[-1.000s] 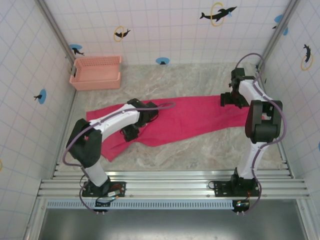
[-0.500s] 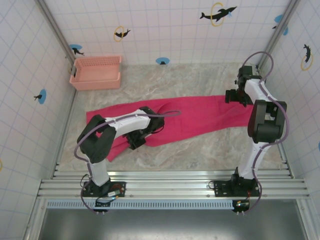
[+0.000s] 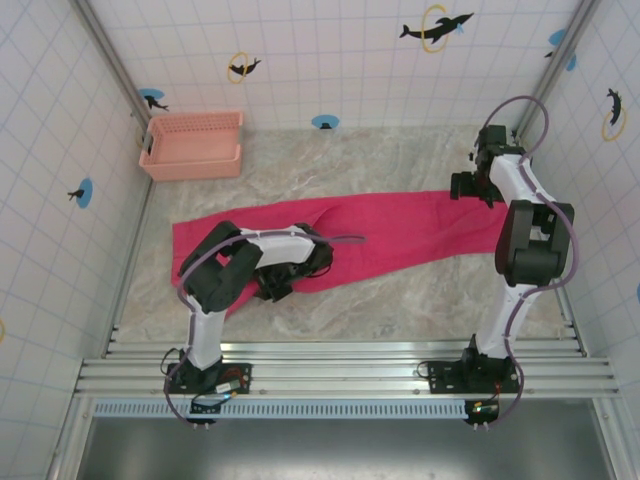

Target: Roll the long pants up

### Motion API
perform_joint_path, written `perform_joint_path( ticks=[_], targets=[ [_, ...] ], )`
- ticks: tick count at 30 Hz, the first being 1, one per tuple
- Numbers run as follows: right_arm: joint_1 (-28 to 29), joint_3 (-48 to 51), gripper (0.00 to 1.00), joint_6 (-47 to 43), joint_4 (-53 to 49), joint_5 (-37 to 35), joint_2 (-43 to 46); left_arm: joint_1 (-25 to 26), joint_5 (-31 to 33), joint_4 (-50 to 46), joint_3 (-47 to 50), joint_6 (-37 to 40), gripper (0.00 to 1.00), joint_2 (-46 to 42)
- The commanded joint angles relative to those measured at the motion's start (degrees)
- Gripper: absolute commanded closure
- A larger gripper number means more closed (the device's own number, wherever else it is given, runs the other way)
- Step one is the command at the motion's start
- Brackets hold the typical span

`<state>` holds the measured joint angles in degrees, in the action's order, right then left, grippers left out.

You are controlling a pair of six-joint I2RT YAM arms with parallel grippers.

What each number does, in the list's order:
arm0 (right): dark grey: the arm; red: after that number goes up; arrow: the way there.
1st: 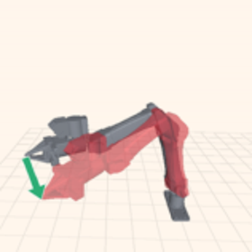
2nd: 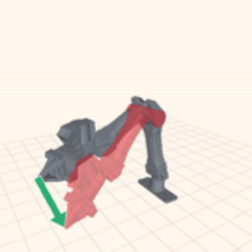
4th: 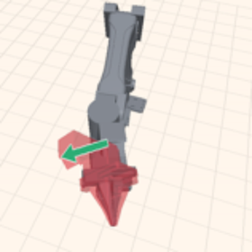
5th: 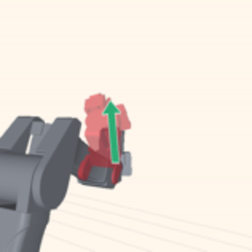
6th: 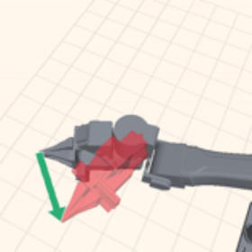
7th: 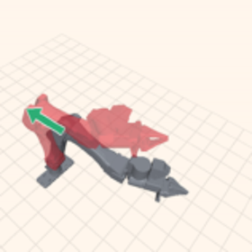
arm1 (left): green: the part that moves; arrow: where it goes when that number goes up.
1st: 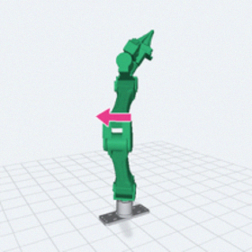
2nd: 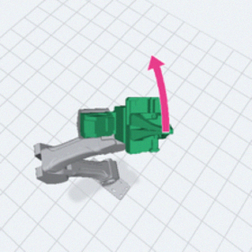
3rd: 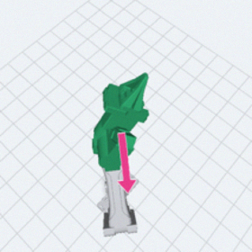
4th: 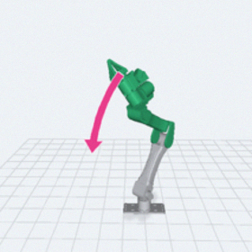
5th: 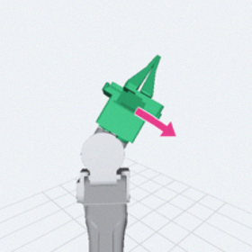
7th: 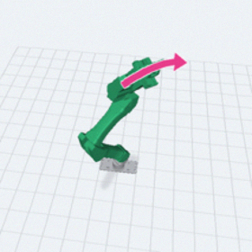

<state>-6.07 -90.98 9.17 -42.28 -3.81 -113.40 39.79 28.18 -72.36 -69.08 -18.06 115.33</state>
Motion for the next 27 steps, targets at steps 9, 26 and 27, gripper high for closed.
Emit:
perform_joint_path(
  ticks=[9, 26, 27],
  targets=[
    [0.5, -1.1, 0.02, -1.2, -1.1, -0.3, 4.1, -2.3, 1.7, -1.3, -0.4, 0.4, 0.77, 1.0],
    [-0.1, -0.2, 0.02, -1.4, -1.3, 0.5, 6.7, -1.5, -3.6, -3.5, -2.8, 1.7, 1.0, 1.9],
    [-0.1, 0.1, 0.02, -1.4, -1.2, 0.6, 6.8, -1.6, -2.7, -5.1, -4.3, 2.0, 1.0, 0.9]
  ],
)
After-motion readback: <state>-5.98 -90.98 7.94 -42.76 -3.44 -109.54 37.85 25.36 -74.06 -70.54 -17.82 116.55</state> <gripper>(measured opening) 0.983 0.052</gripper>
